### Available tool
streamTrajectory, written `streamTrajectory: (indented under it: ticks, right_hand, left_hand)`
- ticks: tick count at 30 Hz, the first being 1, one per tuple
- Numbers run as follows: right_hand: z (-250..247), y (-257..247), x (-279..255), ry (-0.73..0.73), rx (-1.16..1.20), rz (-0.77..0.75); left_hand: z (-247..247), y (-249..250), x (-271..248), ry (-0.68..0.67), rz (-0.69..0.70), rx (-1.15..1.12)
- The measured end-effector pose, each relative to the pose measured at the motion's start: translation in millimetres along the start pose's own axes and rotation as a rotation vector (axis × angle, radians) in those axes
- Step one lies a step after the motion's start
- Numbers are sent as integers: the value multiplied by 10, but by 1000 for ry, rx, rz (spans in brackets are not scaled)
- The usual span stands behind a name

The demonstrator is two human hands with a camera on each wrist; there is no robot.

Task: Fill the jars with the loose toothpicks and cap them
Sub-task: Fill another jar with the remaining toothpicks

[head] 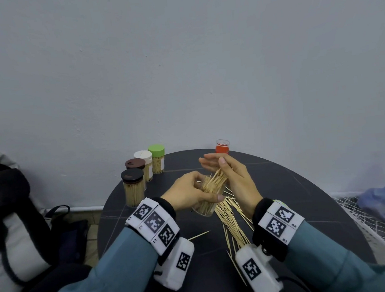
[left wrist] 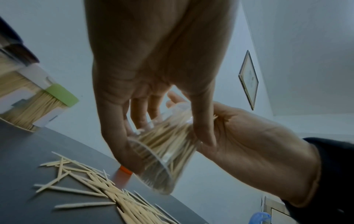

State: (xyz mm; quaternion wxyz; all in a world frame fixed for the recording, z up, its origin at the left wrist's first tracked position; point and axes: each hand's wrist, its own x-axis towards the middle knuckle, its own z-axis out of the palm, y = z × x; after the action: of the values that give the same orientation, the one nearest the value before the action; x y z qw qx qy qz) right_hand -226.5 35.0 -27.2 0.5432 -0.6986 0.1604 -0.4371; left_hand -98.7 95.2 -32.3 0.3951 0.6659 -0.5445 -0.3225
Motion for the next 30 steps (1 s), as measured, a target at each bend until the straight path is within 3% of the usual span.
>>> streamTrajectory:
  ticks: [8,12,17,22,30]
  right_hand:
    - [-76,-15,12,-61,-103,-29]
    - [-62,-4,11,-58,-254,-77]
    - [8,-1,-2,-107,-360,-26]
    - [-38,-76,-14,-176,-364,26]
    - [-48,88,25,-248,-366,118]
  left_hand:
    - [-29,-7,9,90,-57,-107]
    - [-15,25,1,54,-10,-68]
    - [-13,11,-7,20,-5,-51]
    - [-77,0,-7,77,-35,-150]
    - [5,3,-7,44,32,-76]
